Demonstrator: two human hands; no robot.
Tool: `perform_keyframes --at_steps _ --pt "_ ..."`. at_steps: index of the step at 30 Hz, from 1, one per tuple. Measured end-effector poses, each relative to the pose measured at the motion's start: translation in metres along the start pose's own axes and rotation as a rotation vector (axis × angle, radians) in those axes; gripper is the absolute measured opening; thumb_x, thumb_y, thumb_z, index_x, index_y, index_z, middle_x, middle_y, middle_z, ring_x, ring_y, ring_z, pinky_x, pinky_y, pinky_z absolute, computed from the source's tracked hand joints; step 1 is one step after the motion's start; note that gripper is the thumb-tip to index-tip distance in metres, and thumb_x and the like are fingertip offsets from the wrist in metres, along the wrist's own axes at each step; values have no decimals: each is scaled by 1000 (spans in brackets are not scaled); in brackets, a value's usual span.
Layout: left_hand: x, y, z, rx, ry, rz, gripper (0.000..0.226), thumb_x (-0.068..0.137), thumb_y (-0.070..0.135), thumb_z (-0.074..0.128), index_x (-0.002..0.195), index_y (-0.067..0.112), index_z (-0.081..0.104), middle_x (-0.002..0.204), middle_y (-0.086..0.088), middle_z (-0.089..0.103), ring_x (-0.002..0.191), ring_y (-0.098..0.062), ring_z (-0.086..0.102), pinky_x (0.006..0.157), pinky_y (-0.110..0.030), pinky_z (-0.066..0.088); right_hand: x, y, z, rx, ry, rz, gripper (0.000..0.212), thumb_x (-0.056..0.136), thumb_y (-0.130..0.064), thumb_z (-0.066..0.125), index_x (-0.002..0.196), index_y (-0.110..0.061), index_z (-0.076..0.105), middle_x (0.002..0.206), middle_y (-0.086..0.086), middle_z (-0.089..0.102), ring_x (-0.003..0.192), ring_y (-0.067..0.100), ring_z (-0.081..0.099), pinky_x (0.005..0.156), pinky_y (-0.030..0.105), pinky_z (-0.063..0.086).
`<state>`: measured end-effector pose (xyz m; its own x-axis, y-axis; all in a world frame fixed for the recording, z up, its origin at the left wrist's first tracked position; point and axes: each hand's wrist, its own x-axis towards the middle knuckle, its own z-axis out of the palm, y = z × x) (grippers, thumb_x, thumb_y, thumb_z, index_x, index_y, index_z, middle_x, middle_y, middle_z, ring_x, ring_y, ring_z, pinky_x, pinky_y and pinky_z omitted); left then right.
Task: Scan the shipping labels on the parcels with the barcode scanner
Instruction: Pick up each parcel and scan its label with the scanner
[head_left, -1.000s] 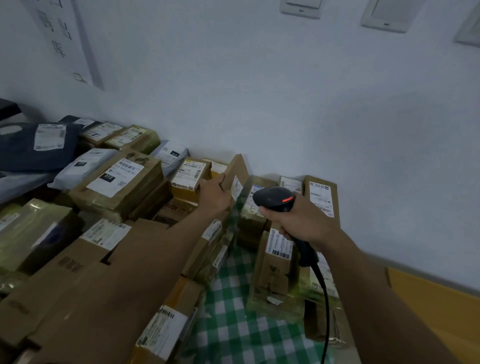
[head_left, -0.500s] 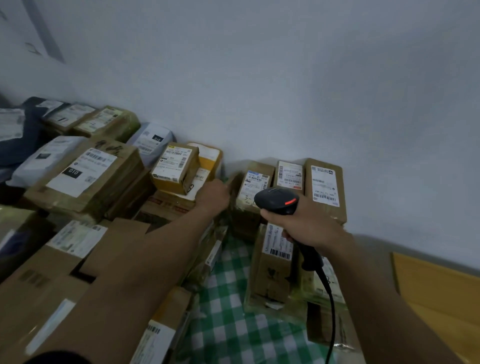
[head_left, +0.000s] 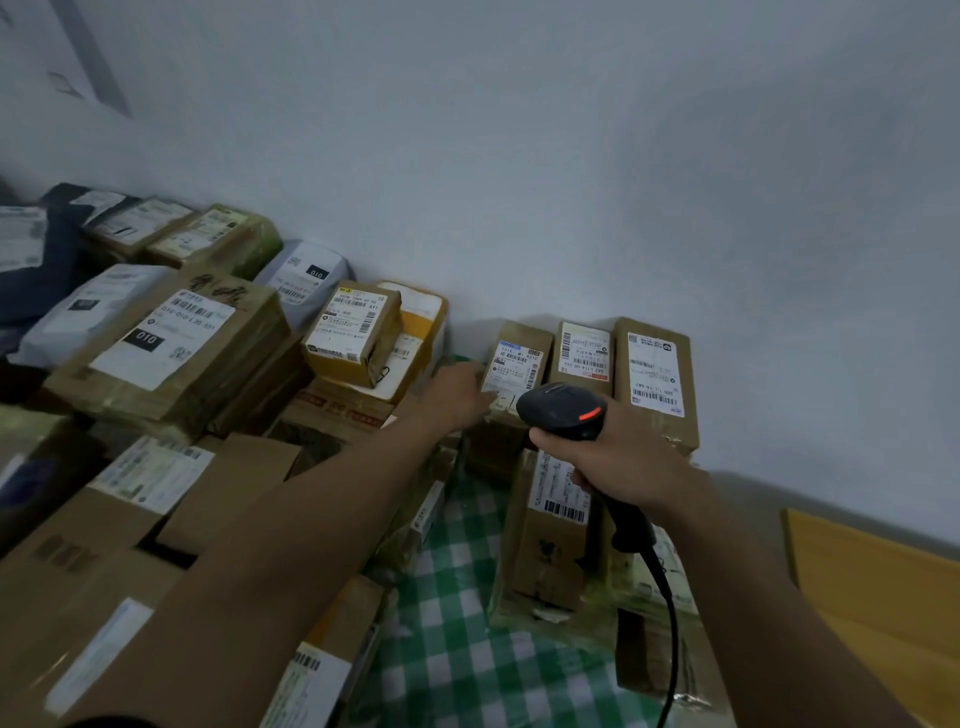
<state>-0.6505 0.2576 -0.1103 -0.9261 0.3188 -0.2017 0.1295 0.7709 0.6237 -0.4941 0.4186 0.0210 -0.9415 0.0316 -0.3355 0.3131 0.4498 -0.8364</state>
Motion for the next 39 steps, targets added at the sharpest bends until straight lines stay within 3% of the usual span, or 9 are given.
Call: perform_keyframes --at_steps 2,4,7,9,12,21,27,33,39 --pt "9 3 10 -119 -23 -62 33 98 31 68 126 15 62 123 6 65 112 -19 66 68 -18 47 1 1 0 14 3 -8 34 93 -33 77 117 -45 57 99 12 73 61 6 61 58 17 54" --pt "19 0 23 -247 -91 -125 34 94 35 73 123 19 63 128 1 68 116 -21 67 82 -28 57 1 3 0 6 9 -11 34 92 -33 78 116 -46 57 93 6 73 60 5 62 57 16 54" --pt "27 -14 44 -339 -179 -180 45 88 41 78 128 26 62 131 -1 67 123 -23 62 100 -45 55 0 9 -2 -17 9 -9 32 92 -35 77 115 -46 56 90 -1 72 64 5 64 58 16 55" --pt "28 -22 53 -450 -173 -201 72 80 45 85 142 35 49 141 2 61 134 -25 55 106 -55 50 0 10 -4 -28 12 -11 29 93 -36 76 110 -47 55 91 -4 72 68 6 67 58 17 56" --pt "13 -20 54 -614 -162 -217 95 84 28 85 157 39 25 154 -2 49 141 -28 46 113 -60 42 0 11 -5 0 16 7 32 94 -35 75 116 -45 55 90 -8 69 65 0 66 55 11 50" --pt "-11 -14 57 -782 -91 -253 83 94 13 72 158 32 23 152 -7 49 139 -29 48 112 -57 45 2 12 -6 -15 31 15 33 93 -38 76 121 -41 59 73 -14 68 58 -3 64 55 11 49" --pt "-22 -7 56 -835 23 -238 72 98 12 66 156 29 28 150 -7 49 137 -29 50 110 -55 48 0 13 -7 -32 23 6 36 93 -38 76 126 -36 61 83 -8 71 60 -1 65 57 12 50" --pt "-46 15 29 -1043 193 -197 65 102 16 62 156 31 30 144 1 55 124 -16 57 91 -31 54 -8 10 -7 1 43 4 38 92 -40 76 127 -35 62 66 -16 69 57 1 63 57 15 51" --pt "-107 37 -1 -1263 256 -79 65 95 22 69 147 48 41 139 10 61 130 -16 59 107 -53 51 -31 -2 2 163 198 -27 32 91 -42 77 116 -26 67 63 -8 66 55 5 62 57 18 51"
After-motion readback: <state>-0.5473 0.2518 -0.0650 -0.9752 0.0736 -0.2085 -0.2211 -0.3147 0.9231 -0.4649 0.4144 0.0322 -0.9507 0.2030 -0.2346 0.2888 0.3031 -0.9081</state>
